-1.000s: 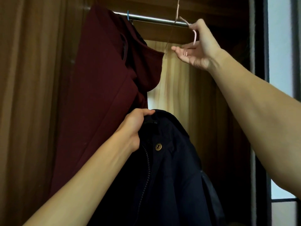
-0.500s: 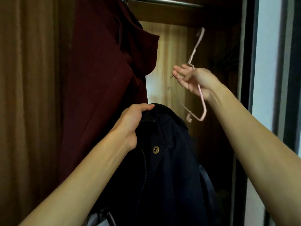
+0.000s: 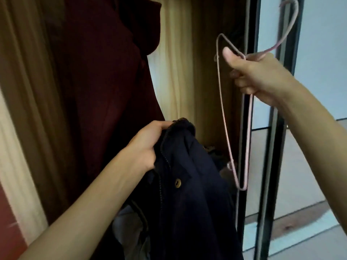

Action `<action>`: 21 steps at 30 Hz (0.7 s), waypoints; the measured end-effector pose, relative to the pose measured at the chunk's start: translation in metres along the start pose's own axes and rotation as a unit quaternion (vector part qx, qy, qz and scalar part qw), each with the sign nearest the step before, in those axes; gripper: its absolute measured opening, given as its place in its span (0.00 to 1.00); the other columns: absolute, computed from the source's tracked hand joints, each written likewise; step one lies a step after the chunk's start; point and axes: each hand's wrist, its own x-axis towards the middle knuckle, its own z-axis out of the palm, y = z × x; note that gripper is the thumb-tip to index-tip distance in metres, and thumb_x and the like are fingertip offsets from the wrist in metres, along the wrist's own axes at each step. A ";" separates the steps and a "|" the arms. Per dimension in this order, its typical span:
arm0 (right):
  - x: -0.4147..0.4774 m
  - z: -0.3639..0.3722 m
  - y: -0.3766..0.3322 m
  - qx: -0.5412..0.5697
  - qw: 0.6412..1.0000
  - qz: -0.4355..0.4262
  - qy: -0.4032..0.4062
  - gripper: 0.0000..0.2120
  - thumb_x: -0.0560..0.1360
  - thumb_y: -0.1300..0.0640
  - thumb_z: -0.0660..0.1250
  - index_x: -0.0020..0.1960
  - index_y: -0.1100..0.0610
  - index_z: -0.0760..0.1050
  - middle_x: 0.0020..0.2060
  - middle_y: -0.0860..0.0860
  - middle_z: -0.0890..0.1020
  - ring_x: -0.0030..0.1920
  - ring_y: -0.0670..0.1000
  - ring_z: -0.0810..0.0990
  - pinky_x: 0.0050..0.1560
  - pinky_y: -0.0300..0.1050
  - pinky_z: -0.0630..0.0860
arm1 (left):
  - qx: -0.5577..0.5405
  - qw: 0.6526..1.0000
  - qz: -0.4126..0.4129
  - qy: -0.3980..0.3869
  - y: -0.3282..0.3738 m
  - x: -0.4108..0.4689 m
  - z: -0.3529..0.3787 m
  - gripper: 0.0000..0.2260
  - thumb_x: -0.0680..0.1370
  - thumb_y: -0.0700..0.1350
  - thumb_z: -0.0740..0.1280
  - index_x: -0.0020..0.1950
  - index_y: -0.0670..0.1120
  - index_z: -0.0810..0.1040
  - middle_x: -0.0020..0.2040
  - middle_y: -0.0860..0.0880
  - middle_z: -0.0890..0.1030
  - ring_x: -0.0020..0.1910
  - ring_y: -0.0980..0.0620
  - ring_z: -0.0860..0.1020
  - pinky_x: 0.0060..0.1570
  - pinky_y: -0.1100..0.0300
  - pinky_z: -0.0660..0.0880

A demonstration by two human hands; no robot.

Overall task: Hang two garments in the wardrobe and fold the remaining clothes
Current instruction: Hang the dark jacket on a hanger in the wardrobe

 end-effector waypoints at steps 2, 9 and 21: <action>-0.039 -0.003 -0.008 -0.050 0.999 0.003 0.018 0.26 0.76 0.34 0.63 0.54 0.57 0.80 0.30 0.47 0.72 0.27 0.44 0.64 0.25 0.34 0.61 | 0.045 0.998 -0.031 -0.026 -0.006 -0.003 -0.006 0.09 0.74 0.47 0.74 0.48 0.41 0.85 0.44 0.43 0.86 0.42 0.46 0.84 0.45 0.56 0.80; -0.185 -0.012 -0.042 -0.068 0.992 0.055 0.091 0.24 0.80 0.37 0.57 0.57 0.52 0.83 0.26 0.49 0.71 0.23 0.44 0.62 0.21 0.34 0.59 | 0.150 0.986 -0.043 -0.053 -0.032 -0.021 -0.031 0.19 0.68 0.48 0.80 0.53 0.40 0.83 0.50 0.41 0.84 0.46 0.45 0.83 0.46 0.54 0.80; -0.426 -0.010 -0.037 -0.153 0.948 0.277 0.038 0.23 0.74 0.30 0.60 0.44 0.44 0.85 0.29 0.55 0.72 0.27 0.51 0.65 0.27 0.38 0.61 | 0.387 0.885 0.013 -0.257 -0.138 -0.063 -0.021 0.09 0.73 0.36 0.74 0.38 0.50 0.84 0.41 0.56 0.84 0.51 0.58 0.78 0.47 0.74 0.69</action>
